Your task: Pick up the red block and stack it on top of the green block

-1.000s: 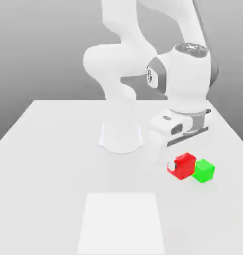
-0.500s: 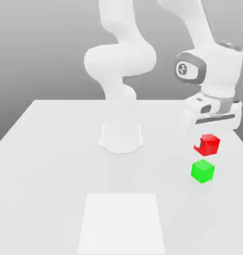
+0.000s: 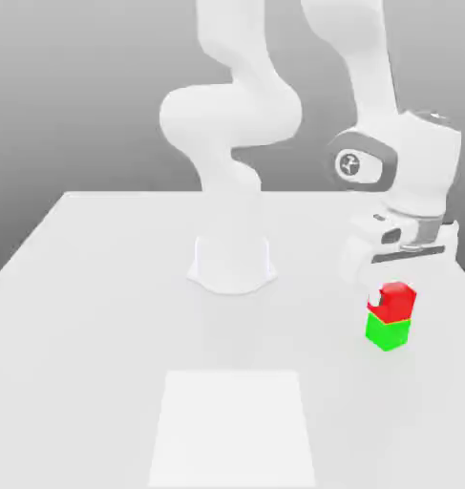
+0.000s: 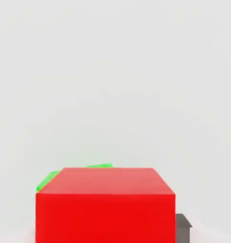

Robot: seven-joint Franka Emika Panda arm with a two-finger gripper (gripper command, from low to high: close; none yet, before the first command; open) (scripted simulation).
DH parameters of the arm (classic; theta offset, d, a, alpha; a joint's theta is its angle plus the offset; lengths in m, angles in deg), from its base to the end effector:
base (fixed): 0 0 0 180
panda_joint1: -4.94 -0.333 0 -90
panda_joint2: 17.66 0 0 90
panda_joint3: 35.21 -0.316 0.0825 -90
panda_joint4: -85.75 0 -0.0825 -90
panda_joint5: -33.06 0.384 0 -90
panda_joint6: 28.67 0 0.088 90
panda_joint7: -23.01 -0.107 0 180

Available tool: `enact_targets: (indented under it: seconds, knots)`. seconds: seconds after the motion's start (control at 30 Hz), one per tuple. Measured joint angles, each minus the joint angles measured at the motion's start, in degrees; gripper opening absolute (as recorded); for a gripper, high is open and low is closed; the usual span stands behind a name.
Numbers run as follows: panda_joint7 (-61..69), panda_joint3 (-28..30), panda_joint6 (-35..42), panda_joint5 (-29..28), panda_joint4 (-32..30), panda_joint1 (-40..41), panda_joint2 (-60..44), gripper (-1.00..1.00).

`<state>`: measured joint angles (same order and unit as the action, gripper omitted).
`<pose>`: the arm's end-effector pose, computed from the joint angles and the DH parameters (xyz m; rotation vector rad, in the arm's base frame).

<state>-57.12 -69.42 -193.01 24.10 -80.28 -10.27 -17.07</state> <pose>0.2156 0.2638 0.1894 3.0448 -0.5935 0.0510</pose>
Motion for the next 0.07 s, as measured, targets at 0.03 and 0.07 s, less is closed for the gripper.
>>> enact_targets:
  seconds: [0.03, 0.07]
  knots:
    - [-0.2, -0.1, -1.1, -0.3, -0.1, 0.1, -0.8, -1.0]
    - [-0.2, -0.2, -2.2, -0.3, -0.3, 0.2, -1.7, -1.0]
